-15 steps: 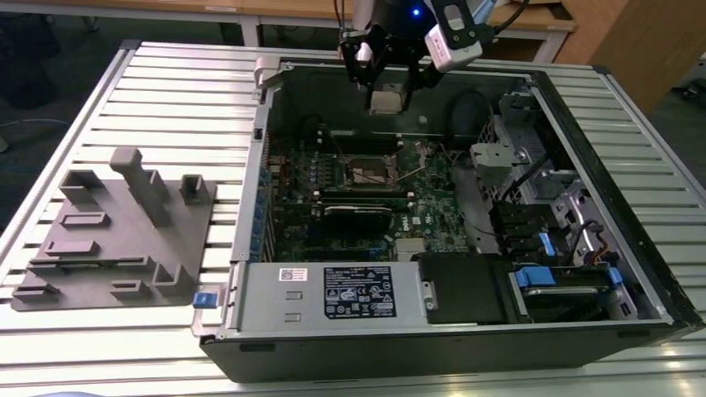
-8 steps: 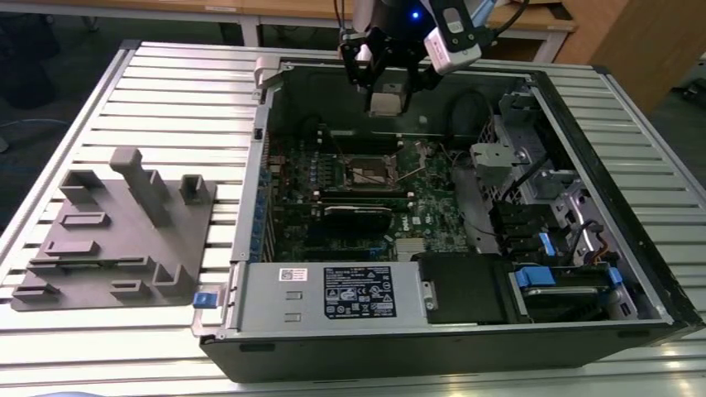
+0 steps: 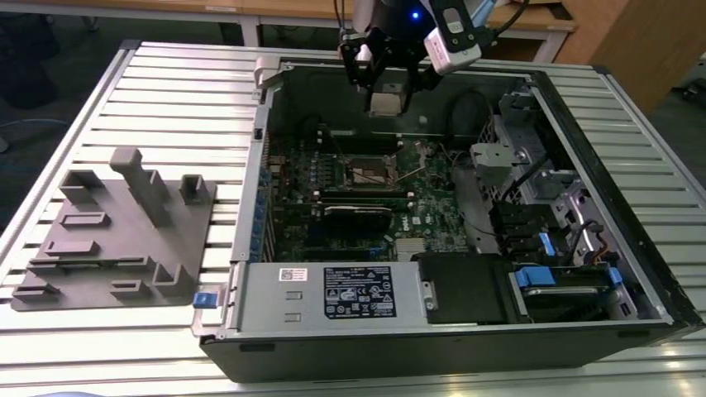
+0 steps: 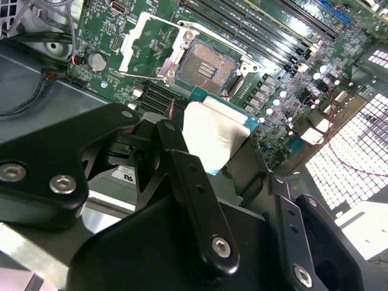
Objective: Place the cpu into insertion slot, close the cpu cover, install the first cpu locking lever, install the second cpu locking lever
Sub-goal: 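Place the cpu into insertion slot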
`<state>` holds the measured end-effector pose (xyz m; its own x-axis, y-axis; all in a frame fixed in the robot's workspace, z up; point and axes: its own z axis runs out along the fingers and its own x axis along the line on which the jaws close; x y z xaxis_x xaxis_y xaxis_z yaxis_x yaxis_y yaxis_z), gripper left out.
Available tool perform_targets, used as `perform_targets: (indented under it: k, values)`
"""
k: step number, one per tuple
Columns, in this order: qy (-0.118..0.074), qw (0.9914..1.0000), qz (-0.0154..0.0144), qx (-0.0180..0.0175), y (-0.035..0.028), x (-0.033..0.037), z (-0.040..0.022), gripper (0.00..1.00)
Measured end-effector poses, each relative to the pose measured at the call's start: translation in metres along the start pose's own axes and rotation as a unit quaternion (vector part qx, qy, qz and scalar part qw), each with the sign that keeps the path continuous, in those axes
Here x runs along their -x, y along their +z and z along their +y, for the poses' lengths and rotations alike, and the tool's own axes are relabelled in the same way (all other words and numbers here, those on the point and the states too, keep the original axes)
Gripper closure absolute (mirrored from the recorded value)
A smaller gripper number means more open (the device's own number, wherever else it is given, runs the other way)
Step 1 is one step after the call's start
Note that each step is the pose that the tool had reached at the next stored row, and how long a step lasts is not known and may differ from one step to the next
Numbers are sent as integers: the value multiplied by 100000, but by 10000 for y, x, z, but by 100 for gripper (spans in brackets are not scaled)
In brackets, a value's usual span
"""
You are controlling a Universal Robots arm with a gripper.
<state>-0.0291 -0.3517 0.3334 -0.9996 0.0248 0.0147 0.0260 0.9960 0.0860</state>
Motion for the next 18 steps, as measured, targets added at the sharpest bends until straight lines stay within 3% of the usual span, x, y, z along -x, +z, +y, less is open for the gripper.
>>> perform_targets:
  k: [4,11,18]
  values:
    - [-3,100000,-21,-2,21,0,-2,46]
    - [-5,100000,-45,-35,111,1,-10,46]
    - [-4,100000,-43,-42,114,1,-10,46]
